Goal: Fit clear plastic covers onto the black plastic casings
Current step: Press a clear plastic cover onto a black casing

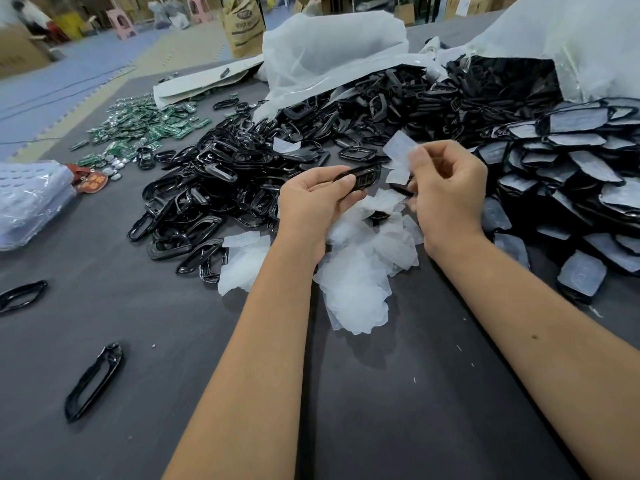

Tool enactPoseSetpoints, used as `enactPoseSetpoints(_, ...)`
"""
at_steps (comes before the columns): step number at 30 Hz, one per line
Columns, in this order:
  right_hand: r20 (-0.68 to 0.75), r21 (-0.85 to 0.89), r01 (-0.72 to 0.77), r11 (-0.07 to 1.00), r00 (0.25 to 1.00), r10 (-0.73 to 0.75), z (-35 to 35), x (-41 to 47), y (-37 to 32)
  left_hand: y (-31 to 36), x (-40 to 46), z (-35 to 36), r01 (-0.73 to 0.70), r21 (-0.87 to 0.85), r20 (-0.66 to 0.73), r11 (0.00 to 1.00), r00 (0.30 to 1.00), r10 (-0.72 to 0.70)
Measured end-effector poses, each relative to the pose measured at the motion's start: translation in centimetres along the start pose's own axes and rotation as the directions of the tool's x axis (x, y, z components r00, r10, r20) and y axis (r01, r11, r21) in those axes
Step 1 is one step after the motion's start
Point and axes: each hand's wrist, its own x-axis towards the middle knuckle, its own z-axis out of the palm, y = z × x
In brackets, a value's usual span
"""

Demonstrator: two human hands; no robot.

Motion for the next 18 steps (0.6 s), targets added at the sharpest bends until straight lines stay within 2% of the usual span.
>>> enactPoseSetpoints(6,0.132,-0.113,0.026,0.993,0.991,-0.011,0.41,-0.31,0.06,-0.24,-0.24,0.44,-0.101,0.076,0.025,0.992,0.995,0.1)
enactPoseSetpoints(10,0.195,-0.069,-0.069,0.995,0.977,0.082,0.59,-0.39,-0.35,-0.33,-0.34,0.54,-0.145,0.121,0.052,0.982,0.989,0.14)
enactPoseSetpoints(14,0.224,-0.191,0.061,0.98,0.974,-0.017,0.53,-0.5,-0.33,-0.6,-0.32,0.62,-0.171,0.158,0.051,0.972,0.985,0.165)
enactPoseSetpoints(18,0.226,-0.233,0.066,0.97,0.974,-0.012,0.56,-0.46,-0.15,-0.86,-0.22,0.93,-0.209,0.293,0.046,0.933,0.978,0.205)
